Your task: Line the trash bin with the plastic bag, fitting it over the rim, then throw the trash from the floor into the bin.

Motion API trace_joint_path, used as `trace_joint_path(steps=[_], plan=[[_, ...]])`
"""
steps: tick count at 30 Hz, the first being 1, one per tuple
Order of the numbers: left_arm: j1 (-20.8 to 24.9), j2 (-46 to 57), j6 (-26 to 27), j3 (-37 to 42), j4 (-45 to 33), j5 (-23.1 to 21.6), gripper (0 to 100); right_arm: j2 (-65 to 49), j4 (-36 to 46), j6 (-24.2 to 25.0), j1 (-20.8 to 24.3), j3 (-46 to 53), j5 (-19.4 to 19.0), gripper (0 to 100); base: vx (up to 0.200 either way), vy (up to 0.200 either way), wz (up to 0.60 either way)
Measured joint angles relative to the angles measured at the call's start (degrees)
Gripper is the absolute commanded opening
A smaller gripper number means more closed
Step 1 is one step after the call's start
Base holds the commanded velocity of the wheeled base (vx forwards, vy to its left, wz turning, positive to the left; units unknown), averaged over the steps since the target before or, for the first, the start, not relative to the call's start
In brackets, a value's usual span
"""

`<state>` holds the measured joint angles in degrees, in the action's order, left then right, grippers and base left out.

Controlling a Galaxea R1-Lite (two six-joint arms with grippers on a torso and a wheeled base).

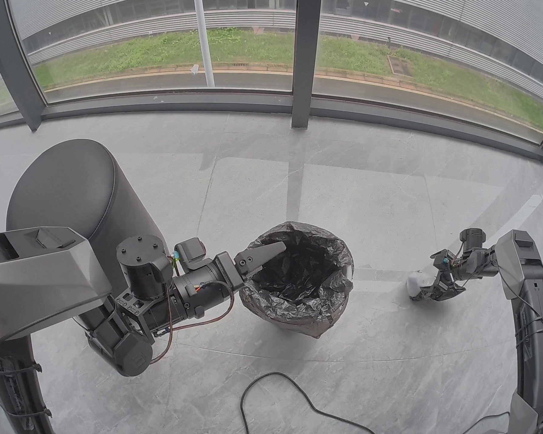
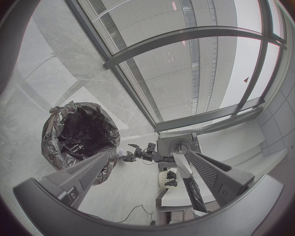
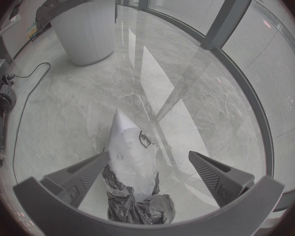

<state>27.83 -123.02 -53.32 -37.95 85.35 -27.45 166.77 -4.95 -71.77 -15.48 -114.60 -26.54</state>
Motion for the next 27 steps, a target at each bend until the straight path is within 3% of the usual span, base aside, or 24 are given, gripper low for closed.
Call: trace_joint_path(steps=[11, 12, 19, 27], plan=[[0.0, 0.1, 0.0, 0.4, 0.6, 0.0, 100, 4.8, 0.2, 0.6, 0.1, 0.0, -0.2, 100, 0.0, 0.0, 0.0], [0.0, 0.1, 0.0, 0.4, 0.9, 0.0, 100, 5.4, 0.4, 0.6, 0.2, 0.0, -0.2, 0, 0.0, 0.0, 0.0], [-0.1, 0.8, 0.0, 0.6, 2.2, 0.0, 100, 9.1, 2.0, 1.9, 0.5, 0.0, -1.0, 0, 0.0, 0.0, 0.0], [-0.2, 2.2, 0.1, 1.6, 2.9, 0.2, 100, 8.5, 6.7, 8.9, 0.9, 0.1, -1.4, 0, 0.0, 0.0, 0.0]])
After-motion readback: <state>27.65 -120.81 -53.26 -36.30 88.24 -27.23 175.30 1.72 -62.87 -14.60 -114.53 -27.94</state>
